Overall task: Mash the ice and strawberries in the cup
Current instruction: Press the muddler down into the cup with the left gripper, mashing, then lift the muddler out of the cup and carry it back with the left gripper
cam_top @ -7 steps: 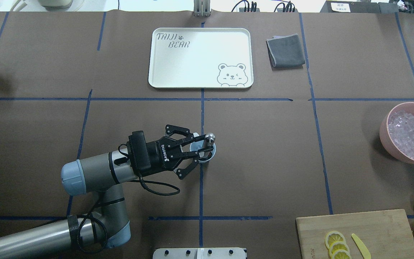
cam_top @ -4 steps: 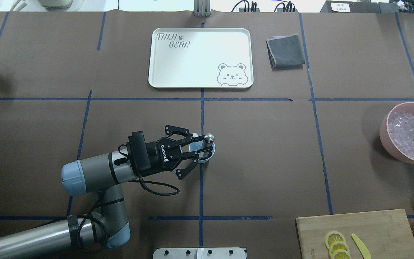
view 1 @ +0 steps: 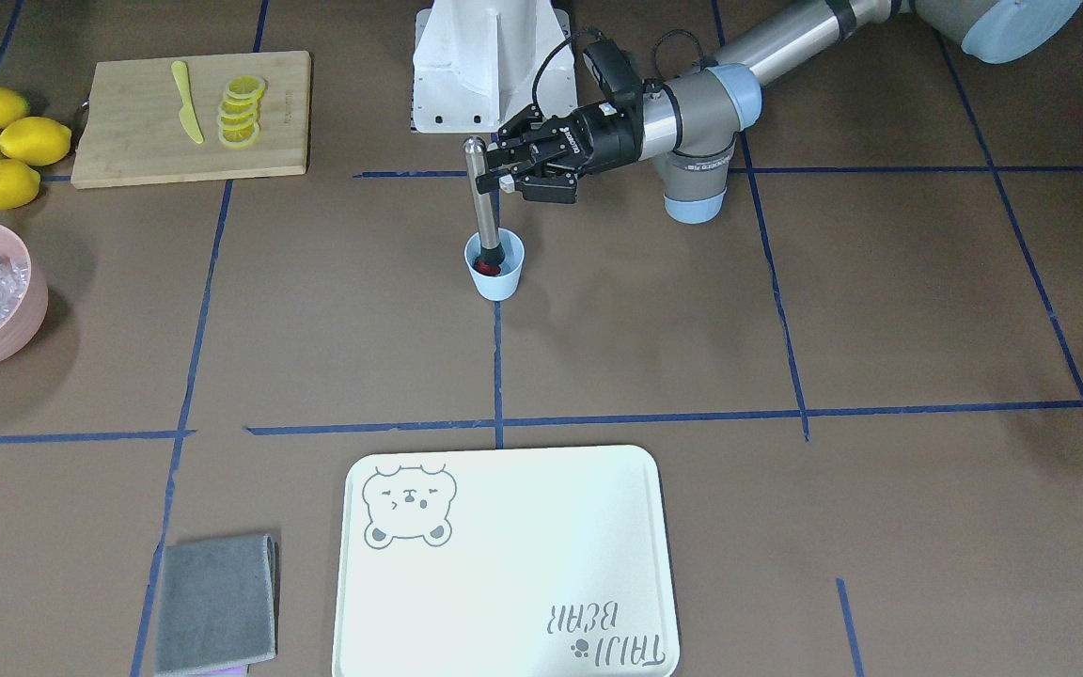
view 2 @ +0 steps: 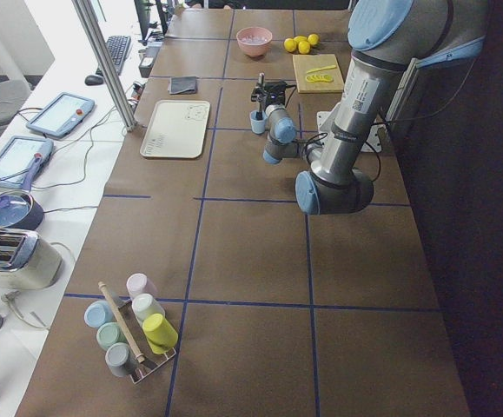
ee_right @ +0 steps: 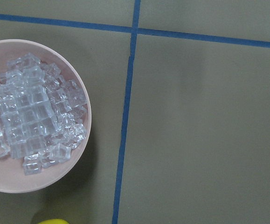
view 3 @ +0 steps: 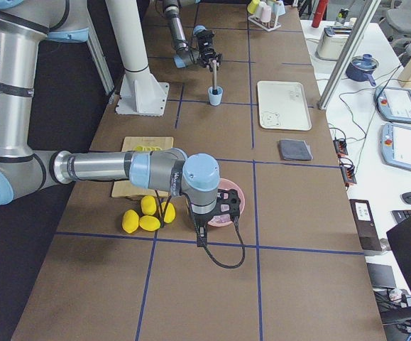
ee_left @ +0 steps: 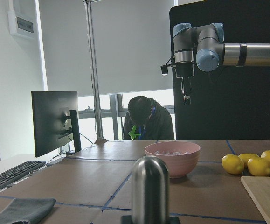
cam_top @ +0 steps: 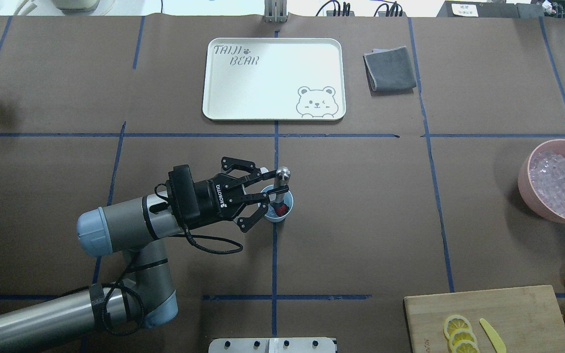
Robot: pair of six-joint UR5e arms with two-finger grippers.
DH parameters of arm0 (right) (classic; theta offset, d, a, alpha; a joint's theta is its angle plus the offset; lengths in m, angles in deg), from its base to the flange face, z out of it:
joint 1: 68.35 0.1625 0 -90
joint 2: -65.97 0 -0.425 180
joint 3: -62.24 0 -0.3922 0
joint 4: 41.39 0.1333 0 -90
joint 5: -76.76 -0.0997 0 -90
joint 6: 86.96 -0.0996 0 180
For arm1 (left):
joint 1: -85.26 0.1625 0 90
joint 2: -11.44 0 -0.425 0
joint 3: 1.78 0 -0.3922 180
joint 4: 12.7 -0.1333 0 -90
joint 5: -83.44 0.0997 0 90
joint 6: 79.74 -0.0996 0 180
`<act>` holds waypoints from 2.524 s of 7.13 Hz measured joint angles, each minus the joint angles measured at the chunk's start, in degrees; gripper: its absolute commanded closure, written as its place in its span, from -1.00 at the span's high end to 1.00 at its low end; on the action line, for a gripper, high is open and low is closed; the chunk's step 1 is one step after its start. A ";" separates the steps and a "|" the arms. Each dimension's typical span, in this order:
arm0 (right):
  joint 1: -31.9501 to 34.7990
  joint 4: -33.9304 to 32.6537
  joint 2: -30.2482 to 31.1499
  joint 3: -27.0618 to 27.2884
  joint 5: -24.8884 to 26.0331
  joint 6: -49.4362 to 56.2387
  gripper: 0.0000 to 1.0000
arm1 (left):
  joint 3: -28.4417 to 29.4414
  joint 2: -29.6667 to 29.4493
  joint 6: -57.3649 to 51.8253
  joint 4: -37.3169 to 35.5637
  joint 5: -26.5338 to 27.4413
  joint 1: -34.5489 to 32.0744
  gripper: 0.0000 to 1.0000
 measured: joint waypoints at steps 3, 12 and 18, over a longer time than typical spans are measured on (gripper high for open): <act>0.00 0.01 0.00 0.07 0.00 0.00 0.99 | -6.29 0.34 1.88 -7.86 -0.25 -2.46 -0.96; -0.02 -0.08 0.24 0.09 -0.08 -0.04 0.99 | -30.95 2.51 -0.72 -77.60 -4.95 -8.00 -0.91; -0.02 -0.08 0.13 0.19 -0.17 -0.09 0.99 | -31.13 18.03 -0.82 -93.91 -10.97 -20.95 -0.83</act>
